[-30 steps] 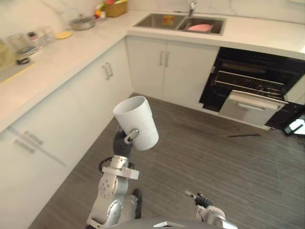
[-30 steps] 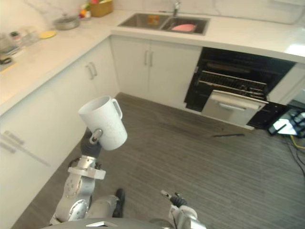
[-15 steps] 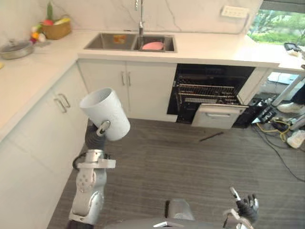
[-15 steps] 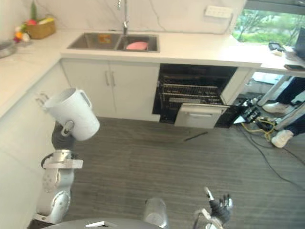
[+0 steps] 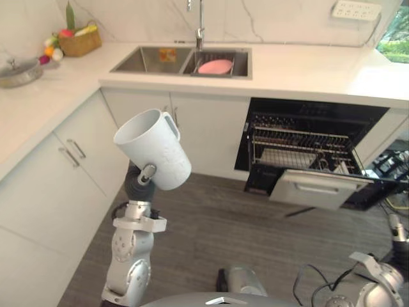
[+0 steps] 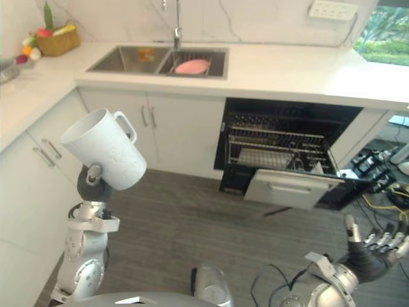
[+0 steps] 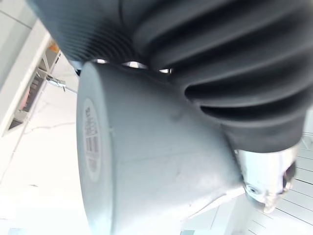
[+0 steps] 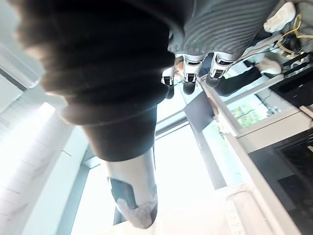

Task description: Walk over to the sink, pick up the cup, carry it to the dishwasher, place the cup inside the dishwasher, then close the dishwasher door

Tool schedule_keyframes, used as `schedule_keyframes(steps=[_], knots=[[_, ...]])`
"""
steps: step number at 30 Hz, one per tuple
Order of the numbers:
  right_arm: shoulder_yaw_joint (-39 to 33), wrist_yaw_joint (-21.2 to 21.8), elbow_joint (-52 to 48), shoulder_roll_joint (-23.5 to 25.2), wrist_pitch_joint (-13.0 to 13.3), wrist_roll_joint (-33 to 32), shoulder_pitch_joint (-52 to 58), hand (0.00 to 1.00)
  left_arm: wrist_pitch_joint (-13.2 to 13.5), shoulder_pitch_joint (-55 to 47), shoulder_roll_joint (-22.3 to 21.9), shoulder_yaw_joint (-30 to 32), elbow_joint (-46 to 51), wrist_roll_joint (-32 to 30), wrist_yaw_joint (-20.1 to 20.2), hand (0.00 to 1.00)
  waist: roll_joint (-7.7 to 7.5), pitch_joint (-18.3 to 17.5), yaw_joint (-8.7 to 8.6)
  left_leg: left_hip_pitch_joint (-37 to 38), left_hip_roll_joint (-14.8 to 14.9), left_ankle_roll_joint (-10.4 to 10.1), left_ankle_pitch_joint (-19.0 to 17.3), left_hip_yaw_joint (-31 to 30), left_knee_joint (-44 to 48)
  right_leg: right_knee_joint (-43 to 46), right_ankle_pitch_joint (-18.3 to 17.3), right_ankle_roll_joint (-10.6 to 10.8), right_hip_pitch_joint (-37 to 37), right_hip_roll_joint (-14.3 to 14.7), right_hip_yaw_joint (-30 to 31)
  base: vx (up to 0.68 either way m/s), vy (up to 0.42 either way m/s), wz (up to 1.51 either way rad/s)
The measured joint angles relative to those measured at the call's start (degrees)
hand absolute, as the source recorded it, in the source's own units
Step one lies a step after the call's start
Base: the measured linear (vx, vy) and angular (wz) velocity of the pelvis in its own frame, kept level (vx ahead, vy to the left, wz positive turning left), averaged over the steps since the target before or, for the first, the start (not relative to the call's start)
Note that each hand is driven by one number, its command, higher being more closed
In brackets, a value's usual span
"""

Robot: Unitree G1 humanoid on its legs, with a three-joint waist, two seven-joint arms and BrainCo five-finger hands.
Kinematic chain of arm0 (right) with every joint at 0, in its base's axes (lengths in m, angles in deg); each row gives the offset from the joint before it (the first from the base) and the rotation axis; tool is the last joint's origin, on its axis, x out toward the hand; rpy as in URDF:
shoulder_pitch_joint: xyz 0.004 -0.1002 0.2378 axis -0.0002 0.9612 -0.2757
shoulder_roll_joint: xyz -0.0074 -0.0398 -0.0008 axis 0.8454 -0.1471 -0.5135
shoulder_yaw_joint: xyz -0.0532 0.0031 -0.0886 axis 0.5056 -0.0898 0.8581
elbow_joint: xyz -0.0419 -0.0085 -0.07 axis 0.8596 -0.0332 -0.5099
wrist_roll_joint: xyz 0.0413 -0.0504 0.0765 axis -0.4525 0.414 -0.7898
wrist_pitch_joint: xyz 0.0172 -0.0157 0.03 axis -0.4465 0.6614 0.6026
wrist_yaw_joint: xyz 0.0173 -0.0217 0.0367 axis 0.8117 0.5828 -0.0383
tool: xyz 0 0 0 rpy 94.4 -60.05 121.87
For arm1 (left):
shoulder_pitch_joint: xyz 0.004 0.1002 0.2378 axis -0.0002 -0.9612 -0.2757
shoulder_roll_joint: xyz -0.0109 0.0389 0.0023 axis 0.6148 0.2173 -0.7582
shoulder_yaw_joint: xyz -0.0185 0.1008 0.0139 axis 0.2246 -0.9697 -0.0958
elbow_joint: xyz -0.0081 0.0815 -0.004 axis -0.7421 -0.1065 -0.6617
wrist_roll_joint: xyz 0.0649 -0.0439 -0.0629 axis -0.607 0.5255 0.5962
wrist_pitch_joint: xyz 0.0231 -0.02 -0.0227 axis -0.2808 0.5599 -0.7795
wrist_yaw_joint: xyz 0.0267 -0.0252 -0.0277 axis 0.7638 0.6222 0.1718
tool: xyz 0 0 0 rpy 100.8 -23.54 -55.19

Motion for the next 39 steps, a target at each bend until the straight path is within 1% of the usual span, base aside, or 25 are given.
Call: schedule_keyframes(steps=[1,3,4,7,9,10,11,12,13,14,17,19,21,22,23,24,25,26,27,28,29,30,32,34,39], knots=[[-0.3,0.1,-0.3,-0.1,1.1,0.1,0.0,0.0,0.2,-1.0,-1.2,-0.1,-0.1,-0.1,0.1,1.0,0.27,-0.1,-0.03,-5.8,2.4,0.8,5.9,0.4,9.9,-1.8,-1.1,-0.9,3.3,1.1,-0.2,0.42,-0.118,-0.07],[-0.6,0.1,-0.4,0.4,2.7,0.1,0.1,0.0,0.8,-3.6,-1.8,-0.2,-0.7,-0.7,-0.4,1.0,-0.09,-0.2,0.29,-14.0,4.0,2.3,2.7,3.0,18.3,-7.1,-1.2,-2.4,9.4,2.4,0.7,0.5,-0.082,-0.35],[-0.5,0.1,-0.9,0.3,3.0,0.1,-0.1,0.0,1.0,-4.4,-1.7,-0.2,-1.2,-0.7,-1.0,1.0,-0.35,-0.3,0.64,-16.4,4.0,2.4,0.8,5.3,17.2,-9.7,-1.1,-2.6,11.7,2.4,1.6,0.5,-0.024,-0.53],[0.2,-1.0,-6.9,-0.1,2.3,0.2,-1.0,0.0,1.2,-4.9,-1.7,-0.1,-2.3,-0.7,-1.3,1.0,-0.68,-0.3,1.42,-19.1,3.8,2.0,-5.5,13.8,3.3,-15.7,-0.1,-1.4,17.0,1.9,5.3,0.6,0.061,-0.63],[2.1,-1.8,-11.3,-0.3,1.3,0.3,-3.0,0.0,1.3,-5.1,-1.2,-1.1,-2.5,-0.9,-1.9,1.0,-2.41,-0.5,1.61,-18.4,-0.6,2.4,-7.3,17.2,-18.0,-19.5,-0.3,-0.8,21.5,-0.1,9.0,0.56,0.166,-0.67],[2.6,-1.7,-11.4,-0.4,1.0,0.3,-3.6,0.0,1.3,-5.1,-1.0,-1.5,-2.5,-1.1,-2.4,1.0,-3.31,-0.6,1.62,-18.3,-2.7,2.5,-6.2,16.5,-23.7,-20.0,-0.5,-0.5,22.3,-1.2,9.8,0.54,0.217,-0.64],[3.6,-1.8,-11.3,-0.9,0.3,0.3,-4.4,0.0,1.3,-5.2,-0.5,-2.3,-2.5,-1.8,-3.0,1.0,-4.34,-1.1,1.66,-18.1,-6.4,1.7,-1.3,12.9,-36.3,-20.3,-0.6,-0.3,23.6,-2.7,11.7,0.54,0.263,-0.82],[4.4,-1.8,-11.3,-1.3,-0.8,1.1,-4.4,0.0,1.3,-5.6,-0.1,-2.9,-2.4,-2.1,-3.8,1.0,-4.87,-1.3,2.29,-16.8,-8.4,1.0,7.8,9.6,-43.0,-20.1,-1.0,0.5,24.9,-3.9,15.0,0.55,0.301,-0.95],[4.7,-1.9,-11.2,-1.1,-1.1,1.7,-4.5,0.0,1.5,-6.0,-0.1,-3.1,-2.5,-2.5,-4.1,1.0,-5.24,-1.7,2.67,-15.6,-9.3,2.3,9.5,9.5,-43.1,-19.9,-1.3,1.0,25.4,-4.4,16.9,0.55,0.3,-0.76],[5.6,-3.0,-11.4,-0.4,-1.7,2.0,-4.5,0.0,1.5,-6.1,0.7,-3.3,-2.9,-2.9,-5.1,1.0,-6.59,-2.6,1.84,-15.6,-10.4,2.8,6.7,10.7,-40.0,-19.0,-1.1,1.7,25.2,-6.6,19.7,0.42,0.238,-0.42],[6.5,-5.5,-13.6,-0.1,-2.6,2.5,-5.1,0.0,1.8,-6.1,1.7,-3.4,-2.8,-3.0,-6.3,1.0,-7.64,-2.4,2.05,-18.2,-9.5,4.1,-0.9,9.9,-26.7,-15.7,2.3,3.7,25.1,-6.9,26.2,0.47,0.23,-0.64],[6.5,-8.2,-14.2,0.2,-2.5,4.7,-4.3,0.0,1.8,-5.9,3.5,-3.8,-2.8,-3.0,-6.1,1.0,-7.51,-2.5,1.29,-17.3,-9.1,4.2,-2.6,9.6,-22.7,-12.8,6.3,3.8,25.5,-6.8,26.3,0.41,0.186,-0.47],[6.6,-10.9,-14.2,1.1,-2.7,6.9,-2.9,0.0,1.2,-5.9,4.8,-3.6,-2.5,-3.0,-5.7,1.0,-8.05,-3.5,1.55,-13.1,-10.2,4.0,-4.3,10.3,-26.6,-5.2,10.7,4.6,21.9,-6.9,25.9,0.36,0.159,-0.6],[6.9,-12.3,-14.1,2.1,-3.0,8.6,-2.4,0.0,0.6,-5.8,5.3,-3.1,-1.5,-3.0,-5.7,1.0,-8.2,-3.9,1.68,-9.6,-10.6,4.6,-5.7,12.3,-31.5,1.6,13.9,7.7,17.3,-7.7,24.9,0.26,0.125,-0.82],[7.7,-13.0,-14.0,2.6,-3.4,9.8,-2.4,0.0,0.0,-5.5,5.6,-2.6,-0.6,-3.1,-5.7,1.0,-8.16,-3.9,1.56,-6.9,-10.8,4.4,-6.7,13.9,-35.9,6.9,14.4,9.6,13.6,-8.8,22.6,0.24,0.143,-1.04],[8.7,-12.9,-13.5,2.8,-4.0,11.0,-2.8,0.0,-0.5,-4.9,5.8,-1.7,-0.4,-3.8,-5.7,1.0,-8.49,-3.5,1.69,-4.5,-11.2,4.2,-6.9,16.3,-39.2,11.6,12.4,9.0,9.2,-10.8,19.0,0.18,0.135,-1.14],[9.5,-12.7,-13.4,2.5,-4.5,11.4,-3.5,0.0,-1.4,-4.6,5.9,-0.9,-0.5,-4.2,-6.1,1.0,-8.24,-3.2,1.93,-2.0,-10.9,4.2,-6.7,18.9,-41.3,13.8,10.1,7.1,6.1,-12.7,14.7,0.13,0.134,-1.43],[10.3,-12.7,-13.3,2.4,-4.9,11.5,-4.0,0.0,-2.2,-4.6,6.2,0.3,-0.5,-4.2,-6.3,1.0,-7.17,-2.7,1.95,1.4,-10.0,4.0,-6.7,22.1,-43.4,13.2,8.1,6.0,4.3,-14.4,8.1,0.09,0.106,-1.47],[11.0,-12.6,-13.3,2.2,-5.1,11.5,-4.2,0.0,-2.6,-4.6,6.5,1.2,-0.5,-4.2,-6.6,1.0,-6.38,-2.8,1.96,3.1,-9.2,3.7,-6.7,24.3,-44.5,10.3,7.2,5.1,3.6,-15.0,3.3,0.09,0.116,-1.35],[11.9,-12.5,-13.3,1.9,-5.2,11.5,-4.3,0.0,-2.6,-4.6,7.0,2.0,-0.4,-4.2,-6.9,1.0,-6.14,-3.2,1.88,4.1,-8.7,3.2,-6.7,25.9,-45.2,5.3,8.2,4.6,3.4,-15.0,-0.9,0.11,0.047,-1.19],[13.1,-12.4,-13.2,1.5,-5.3,11.6,-4.5,0.0,-2.6,-4.4,7.8,3.1,0.3,-4.2,-7.2,1.0,-6.9,-3.5,1.52,5.3,-8.8,2.3,-7.0,26.9,-45.0,-1.4,10.6,3.8,4.0,-14.7,-6.1,0.16,0.011,-1.34],[13.4,-12.4,-13.0,0.5,-6.4,12.0,-5.0,0.0,-2.6,-4.3,7.7,3.3,0.3,-4.1,-7.1,1.0,-6.33,-4.0,1.97,5.1,-7.9,2.1,-6.9,26.5,-45.2,-6.0,10.6,3.7,4.8,-13.4,-7.7,0.15,-0.033,-1.28],[15.3,-12.3,-12.7,-1.7,-7.7,12.6,-5.9,0.0,-2.7,-4.0,7.6,3.4,0.2,-4.1,-7.1,1.0,-5.56,-4.3,2.19,4.8,-6.9,1.8,-6.8,26.6,-45.4,-13.9,11.7,3.7,7.0,-11.3,-9.0,0.06,-0.048,-1.15],[16.6,-11.0,-11.0,-3.1,-8.6,13.2,-6.5,0.0,-2.7,-2.1,7.4,2.3,-0.9,-4.1,-6.5,1.0,-5.48,-4.3,1.87,5.0,-6.8,1.8,-6.8,26.5,-45.7,-22.4,13.3,5.4,9.9,-9.6,-8.7,0.02,-0.05,-0.83],[20.4,-8.2,-7.6,-3.7,-13.1,13.5,-6.7,0.0,-2.9,2.1,6.5,0.0,-3.5,-5.4,-6.1,1.0,-4.76,-4.2,1.22,4.7,-7.4,1.5,-6.6,26.5,-47.2,-38.1,20.5,7.1,15.0,-7.1,-8.5,-0.04,-0.017,-0.28]])
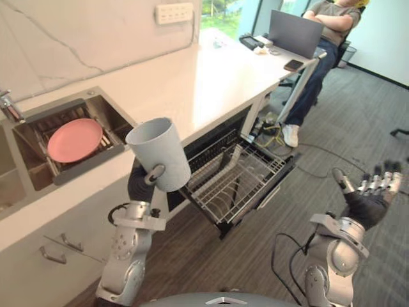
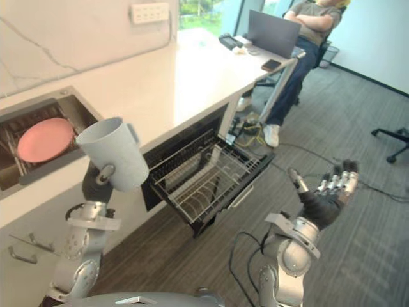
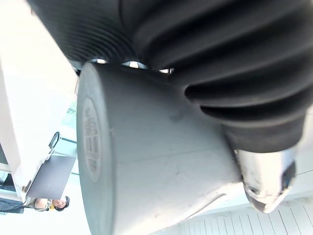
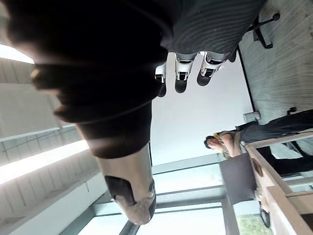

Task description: Walk over to the sink, pick up the cup, carry it to the dishwasher, place the cup inside the dishwasher, then close the dishwasher door

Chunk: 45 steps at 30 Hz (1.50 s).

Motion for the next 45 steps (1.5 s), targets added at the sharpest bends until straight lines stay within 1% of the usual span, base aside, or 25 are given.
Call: schedule_keyframes(steps=[4,6,8,9,10,12,13,14,17,21,23,25,30,31,32,34,35,36,37,38,39,40,41,42,45], knots=[[3.8,6.2,1.2,0.0,-4.2,-1.2,0.0,0.0,0.0,-1.1,0.0,0.0,0.0,-1.8,0.1,1.0,0.88,0.8,1.02,-0.6,0.0,0.0,0.0,0.2,1.8,-3.0,1.8,0.0,0.9,0.4,1.5,-0.09,-0.049,-0.12],[5.9,10.3,1.6,0.0,-5.8,-1.1,0.0,0.0,0.0,-3.5,0.0,0.1,0.1,-2.5,0.0,1.0,0.89,1.8,2.09,-4.4,2.2,0.0,0.0,0.0,12.0,-2.7,1.3,-0.6,0.6,0.1,2.7,-0.11,-0.097,-0.26],[6.2,12.4,1.6,-0.4,-6.0,-1.1,0.0,0.0,0.0,-4.8,0.0,-0.1,0.1,-3.3,0.1,1.0,1.78,2.5,2.49,-7.7,4.5,0.3,0.2,-2.5,20.4,-2.5,1.0,-0.9,0.8,0.6,3.5,-0.09,-0.069,-0.24],[6.2,13.1,1.6,-0.8,-6.1,-1.2,0.0,0.0,0.0,-5.1,0.0,-0.1,0.1,-3.7,0.1,1.0,1.99,2.5,2.51,-8.4,4.5,0.6,0.5,-4.3,21.9,-2.4,1.0,-1.0,0.8,0.7,3.9,-0.04,-0.026,-0.3],[6.2,13.6,1.6,-1.6,-6.2,-1.2,-0.1,0.0,0.0,-5.6,-0.2,-0.2,0.2,-4.3,0.1,1.0,1.6,2.8,2.83,-9.6,3.7,-0.5,-0.1,-6.7,22.8,-2.2,1.1,-1.3,0.9,0.5,4.9,0.0,0.012,-0.45],[6.2,14.7,1.8,-3.5,-6.2,-2.8,-0.6,0.0,0.2,-5.9,-0.3,-1.4,0.9,-7.6,-0.1,1.0,3.35,2.2,2.9,-7.8,0.3,-2.0,-0.9,-12.9,10.1,-1.1,1.1,-1.3,-0.5,0.7,6.7,-0.01,0.057,-0.51],[6.4,15.2,2.0,-3.8,-6.3,-2.9,-0.6,0.0,0.2,-5.9,-0.8,-1.6,0.9,-8.4,-0.2,1.0,3.64,2.0,2.77,-6.7,0.1,-1.8,-1.0,-13.1,7.4,-0.8,1.1,-1.1,-0.9,0.9,7.0,0.01,0.065,-0.3],[6.9,15.8,2.4,-3.5,-6.8,-2.8,-0.8,0.0,0.2,-5.4,-1.5,-1.7,1.2,-9.6,-0.4,1.0,3.5,2.0,2.52,-4.8,-1.0,-0.2,-0.3,-12.8,3.1,-0.5,1.3,-0.7,-1.4,0.9,7.9,0.0,0.056,-0.18],[9.3,15.8,3.6,-2.9,-8.2,-2.2,-1.0,0.0,0.1,-3.2,-2.3,-2.3,1.7,-10.4,-2.6,1.0,1.55,3.2,2.51,-2.7,-2.4,0.3,0.9,-12.0,0.6,0.7,1.6,0.0,-1.9,-0.1,8.6,0.0,0.061,-0.16],[9.4,17.4,3.4,-2.9,-8.2,-2.5,-1.8,0.0,-0.2,-2.5,-2.3,-3.4,1.6,-12.2,-5.0,1.0,-0.23,2.9,1.99,-0.5,-4.3,1.2,0.8,-11.2,-2.8,17.3,-4.6,-0.4,-9.1,-2.7,8.4,-0.02,0.055,-0.11],[9.5,18.0,3.5,-2.9,-8.1,-2.9,-2.0,0.0,-0.1,-1.3,-2.2,-4.5,0.7,-14.0,-5.7,1.0,-0.59,3.2,1.41,0.8,-4.5,1.4,0.9,-10.8,-3.0,26.2,-5.4,-1.6,-12.9,-4.5,6.0,0.03,0.036,-0.02],[10.0,19.1,4.4,-2.9,-7.9,-4.9,-3.1,0.0,-0.2,0.4,-2.2,-5.3,-0.3,-16.2,-7.9,1.0,-0.87,3.3,0.96,2.0,-4.8,1.4,0.9,-10.5,-2.9,27.6,-5.4,-2.5,-13.3,-5.8,3.0,0.11,0.039,-0.14],[14.1,23.9,8.0,-3.1,-7.8,-9.2,-8.0,0.0,-2.2,5.9,-1.9,-3.1,-2.1,-19.0,-13.0,1.0,0.2,3.6,1.87,2.1,-2.9,1.5,0.8,-10.6,-3.3,21.1,-1.6,-3.4,-11.7,-2.9,3.8,0.04,0.015,-0.35],[15.1,24.9,8.2,-3.1,-7.8,-9.5,-8.1,0.0,-2.8,6.7,-1.7,-2.5,-2.9,-19.9,-14.0,1.0,0.7,4.0,1.98,2.2,-1.8,1.5,0.8,-10.8,-3.0,23.5,-2.2,-5.2,-13.2,-2.3,5.2,-0.01,0.003,0.05],[15.5,25.5,8.2,-3.1,-7.8,-9.8,-8.1,0.0,-3.2,6.9,-1.5,-2.5,-3.3,-20.5,-14.8,1.0,0.69,4.0,2.03,2.3,-1.2,1.2,0.6,-11.1,-2.5,25.8,-3.7,-5.6,-14.1,-2.8,7.3,0.0,-0.021,0.26],[17.1,27.3,8.2,-3.0,-7.8,-11.2,-8.1,0.0,-4.7,6.9,-1.1,-2.2,-4.4,-21.8,-17.1,1.0,0.86,4.1,1.93,1.7,0.6,-0.6,-0.5,-13.7,0.3,24.7,-4.3,-3.6,-13.0,-2.9,13.0,0.02,-0.09,0.47],[17.9,27.8,8.1,-2.8,-7.9,-11.8,-8.1,0.0,-5.2,7.0,-0.9,-2.1,-5.0,-22.4,-17.7,1.0,0.11,3.7,1.81,1.5,1.1,-1.2,-0.9,-15.1,1.0,21.9,-3.4,-1.7,-11.0,-3.4,14.1,0.07,-0.292,0.68],[19.3,29.3,7.8,-2.3,-8.3,-12.5,-8.3,0.0,-6.1,6.9,-0.5,-2.1,-5.8,-23.5,-18.8,1.0,-1.68,2.7,2.5,1.0,1.4,-2.7,-1.5,-16.8,2.2,15.7,-0.9,1.7,-8.0,-4.2,13.6,0.07,-0.265,0.59],[19.7,29.6,7.7,-2.2,-8.4,-12.6,-8.4,0.0,-6.2,6.9,-0.4,-2.1,-6.0,-23.5,-19.0,1.0,-2.1,2.4,2.75,0.9,1.6,-3.0,-1.7,-17.1,2.4,14.4,-0.1,1.8,-7.2,-4.2,13.5,0.07,-0.331,0.41],[21.6,30.8,7.7,-2.2,-9.2,-13.9,-9.5,0.0,-6.7,6.5,0.1,-2.1,-6.8,-24.9,-20.1,1.0,-3.0,1.6,3.37,0.2,2.4,-4.6,-2.5,-17.4,3.4,10.3,-0.3,3.5,-4.7,-3.9,12.4,0.04,-0.297,0.09],[22.7,31.8,7.7,-2.1,-9.7,-14.6,-10.7,0.0,-7.1,6.1,0.2,-2.2,-7.0,-26.3,-20.9,1.0,-2.81,1.2,3.8,-0.5,3.6,-5.9,-2.9,-17.3,4.0,7.2,-1.5,4.2,-3.0,-3.1,11.4,0.04,-0.369,0.14],[23.5,32.2,7.6,-2.6,-10.1,-15.1,-11.5,0.0,-7.2,6.0,-0.4,-2.6,-7.8,-27.9,-21.6,1.0,-2.03,0.6,3.55,-1.6,5.5,-6.9,-2.9,-18.0,4.6,5.2,-1.3,3.5,-2.3,-1.5,9.5,0.04,-0.329,0.52],[23.5,32.2,7.4,-3.0,-10.4,-16.2,-11.4,0.0,-7.5,6.3,-0.9,-4.0,-9.1,-29.6,-22.0,1.0,-0.3,0.3,2.6,-4.2,7.5,-7.5,-1.8,-17.0,5.1,4.0,-1.1,2.7,-1.9,-0.8,5.7,0.06,-0.3,1.13],[23.2,32.0,7.5,-4.9,-10.7,-16.4,-11.1,0.0,-7.5,6.7,-2.5,-6.7,-10.7,-31.5,-22.1,1.0,0.93,0.4,1.77,-4.9,8.7,-7.7,0.6,-12.1,5.0,4.0,-1.4,2.1,-1.5,-0.9,2.6,0.07,-0.259,1.13],[21.8,31.6,7.5,-6.6,-10.7,-17.1,-11.2,0.0,-7.3,7.7,-4.6,-8.7,-11.8,-34.3,-23.0,1.0,1.23,0.4,1.74,-4.2,8.1,-7.6,5.4,-5.9,0.8,4.0,-1.8,1.5,0.2,-2.1,-1.9,0.04,-0.136,0.9]])
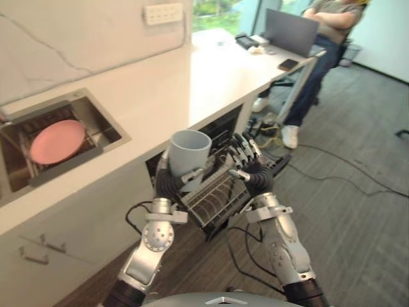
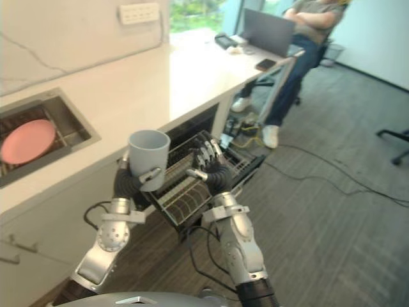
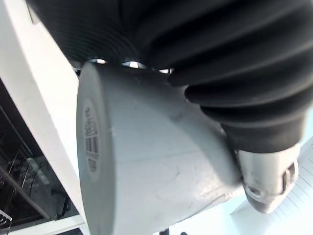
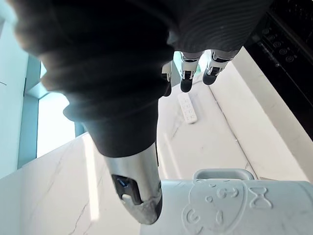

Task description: Walk over to the sink, pick up the cup, carry it to the dishwasher, place the cup inside the dishwasher, then close the dishwasher door

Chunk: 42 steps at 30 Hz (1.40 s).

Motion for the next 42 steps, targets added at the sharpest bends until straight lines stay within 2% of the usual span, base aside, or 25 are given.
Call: schedule_keyframes(steps=[3,5,8,11,17,20,35,36,42], knots=[[-0.1,-0.1,-0.6,0.5,0.3,-2.0,-0.1,0.0,0.9,1.7,0.4,-0.2,0.0,-1.7,-1.5,1.0,-0.24,0.0,0.53,2.4,-1.7,0.1,3.4,-0.4,-5.9,0.0,-0.4,-0.1,1.1,-0.4,-1.5,-0.02,-0.043,0.44],[0.7,-0.1,-3.5,2.0,0.4,-2.0,0.0,0.0,1.5,2.1,0.7,-0.3,-0.2,-5.4,-5.3,1.0,-0.29,0.1,0.92,3.3,-2.7,0.3,5.2,-0.2,-8.6,-0.3,-0.4,0.0,0.9,-0.7,-1.3,-0.07,-0.014,0.04],[1.9,-0.1,-4.7,2.9,0.9,-2.2,0.0,0.0,1.6,3.1,0.8,-2.3,-3.1,-8.9,-8.2,1.0,-0.61,0.1,0.7,4.3,-3.5,0.6,6.5,-0.1,-10.7,-1.4,0.5,0.0,1.5,-0.6,-1.2,-0.09,-0.009,-0.01],[3.3,-0.1,-4.7,3.4,0.9,-3.3,0.0,0.0,1.6,3.8,0.7,-4.5,-4.1,-11.6,-9.4,1.0,-1.15,-0.2,0.42,5.1,-4.2,0.8,7.8,0.4,-12.8,-3.0,1.9,0.0,1.7,-0.6,-0.7,-0.08,0.006,-0.1],[4.9,-2.9,-4.7,3.7,0.9,-0.8,0.0,0.0,1.7,5.7,0.7,-6.2,-7.5,-16.2,-9.8,1.0,-1.27,-0.3,0.04,6.4,-5.2,1.3,9.0,1.3,-15.0,-5.3,3.8,0.2,2.4,-0.6,0.2,-0.04,0.004,-0.08],[6.3,-4.9,-4.7,3.6,0.8,1.4,0.0,0.0,1.7,5.8,0.7,-6.5,-8.3,-16.2,-10.8,1.0,-1.26,-0.3,-0.26,6.7,-5.4,1.3,9.5,1.5,-15.8,-5.6,4.2,0.2,2.4,-0.6,0.3,-0.01,0.001,-0.01],[9.1,-7.1,-6.2,2.9,-4.1,7.7,0.0,0.0,1.1,5.8,1.0,-8.6,-9.7,-17.3,-13.4,1.0,-1.64,-0.9,-0.38,7.2,-6.0,1.3,10.0,2.9,-16.8,-7.8,5.9,0.3,2.4,-0.5,1.7,-0.01,-0.003,-0.05],[9.1,-7.1,-6.2,2.9,-4.2,7.8,0.0,1.0,1.1,5.8,1.1,-8.7,-9.7,-17.3,-13.5,1.0,-1.76,-1.2,-0.38,7.2,-6.0,1.3,10.0,2.9,-16.8,-8.0,6.0,0.3,2.4,-0.5,1.7,0.0,0.0,0.0],[9.2,-7.4,-6.5,2.8,-5.9,7.8,0.0,1.0,0.9,5.8,1.4,-8.7,-10.3,-17.4,-14.3,1.0,-2.07,-1.8,-0.43,7.0,-6.1,1.3,10.0,3.1,-16.8,-8.7,6.5,0.4,2.4,-0.5,1.8,0.0,0.0,0.0]])
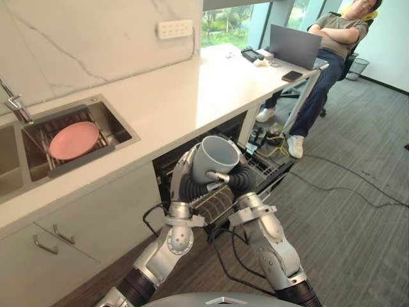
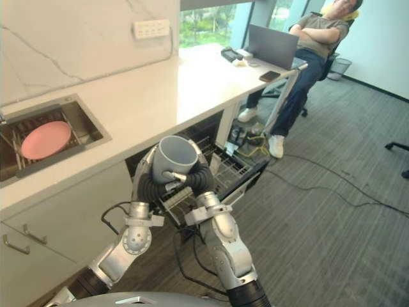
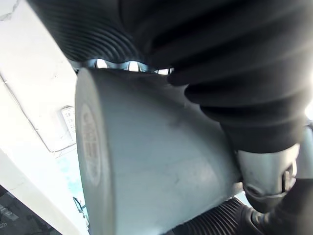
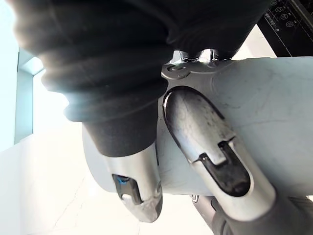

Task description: Walk over to the sink, pick up the cup, carry it to the dishwasher, place the cup inside the dishwasher, then close the dishwasher door

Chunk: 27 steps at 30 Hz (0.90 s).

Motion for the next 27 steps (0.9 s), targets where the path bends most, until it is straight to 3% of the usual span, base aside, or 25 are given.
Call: schedule_keyframes(steps=[11,21,22,27], knots=[[0.6,-0.9,0.0,-0.9,-0.2,0.7,0.0,1.0,-0.1,0.0,1.0,-0.3,-0.3,-0.5,-0.1,1.0,-0.02,0.0,-0.16,-0.1,0.0,0.0,0.0,0.0,0.0,0.0,0.0,0.0,-0.2,0.0,0.0,0.0,0.0,0.0],[1.5,-4.1,-0.1,-1.2,0.9,7.1,0.0,1.0,-0.6,0.0,1.0,-0.3,-1.0,-0.1,-0.3,1.0,-0.07,-0.7,-0.49,-0.2,0.0,0.0,0.0,0.0,0.0,0.0,0.0,0.0,-0.3,0.0,0.1,0.0,0.0,0.0],[1.3,-4.4,-0.1,-1.2,0.9,7.1,0.0,1.0,-0.6,0.0,1.0,-0.3,-1.0,0.3,-0.2,0.0,-0.09,-0.8,-0.48,-0.2,0.0,0.0,0.0,0.0,0.0,0.0,0.0,0.0,-0.3,0.0,0.1,0.0,0.0,0.0],[0.0,-6.3,-2.8,-0.9,1.7,7.2,0.0,1.0,-0.8,-0.9,1.0,-1.2,-2.8,0.4,0.4,0.0,-0.05,-0.8,-0.49,-0.2,0.0,0.0,0.0,0.0,0.0,0.0,0.0,0.0,-0.3,0.0,0.1,0.0,0.0,0.0]])
